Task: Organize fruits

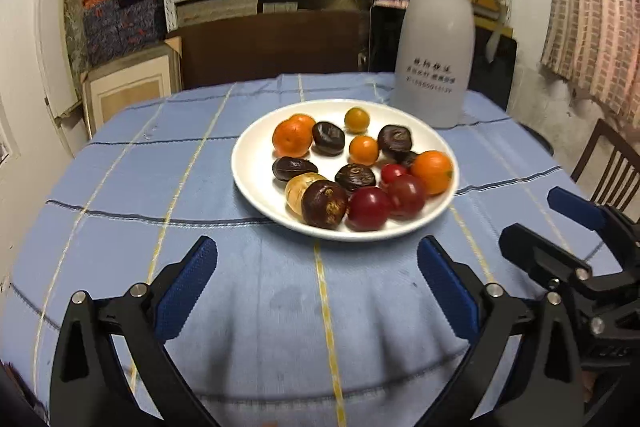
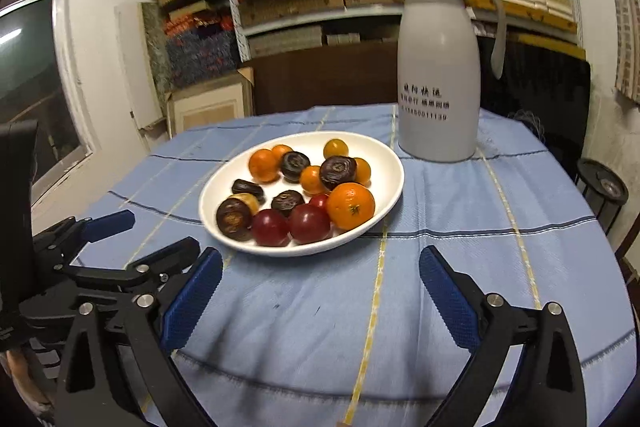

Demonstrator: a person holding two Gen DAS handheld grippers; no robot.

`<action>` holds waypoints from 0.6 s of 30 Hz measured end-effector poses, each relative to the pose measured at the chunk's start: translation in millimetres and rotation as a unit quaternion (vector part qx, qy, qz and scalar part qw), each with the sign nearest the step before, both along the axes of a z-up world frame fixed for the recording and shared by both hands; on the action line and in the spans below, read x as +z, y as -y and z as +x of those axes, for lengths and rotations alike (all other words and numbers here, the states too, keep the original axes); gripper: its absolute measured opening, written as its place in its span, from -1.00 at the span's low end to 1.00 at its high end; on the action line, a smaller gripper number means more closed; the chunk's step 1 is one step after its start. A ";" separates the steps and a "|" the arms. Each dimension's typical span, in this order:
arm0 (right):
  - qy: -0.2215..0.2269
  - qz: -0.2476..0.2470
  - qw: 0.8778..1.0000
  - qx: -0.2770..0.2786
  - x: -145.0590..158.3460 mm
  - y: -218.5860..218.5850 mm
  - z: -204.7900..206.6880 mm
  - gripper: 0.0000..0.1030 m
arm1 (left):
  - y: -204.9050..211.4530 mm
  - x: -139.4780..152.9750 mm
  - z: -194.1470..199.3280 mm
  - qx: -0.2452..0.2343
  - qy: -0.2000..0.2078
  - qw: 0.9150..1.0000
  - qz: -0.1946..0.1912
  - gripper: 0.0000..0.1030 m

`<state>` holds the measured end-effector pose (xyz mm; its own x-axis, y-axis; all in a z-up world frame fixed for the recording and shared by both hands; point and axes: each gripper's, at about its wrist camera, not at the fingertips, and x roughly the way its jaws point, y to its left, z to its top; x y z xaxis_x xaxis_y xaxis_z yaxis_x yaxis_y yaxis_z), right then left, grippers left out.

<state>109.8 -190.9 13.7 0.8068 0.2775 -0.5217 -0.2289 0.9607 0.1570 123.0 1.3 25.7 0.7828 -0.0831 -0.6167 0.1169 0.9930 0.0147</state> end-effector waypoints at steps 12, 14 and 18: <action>0.013 0.028 0.999 0.011 -2.7 11.1 -48.6 0.93 | -13.5 6.5 -59.4 0.022 0.029 0.999 -0.015 0.91; 0.018 0.023 0.999 0.014 -2.5 8.7 -49.8 0.93 | -12.0 5.3 -62.0 0.018 0.026 0.999 -0.014 0.91; 0.035 0.014 0.999 0.022 -1.0 4.7 -54.6 0.93 | -5.8 1.5 -65.0 0.032 0.030 0.999 0.018 0.91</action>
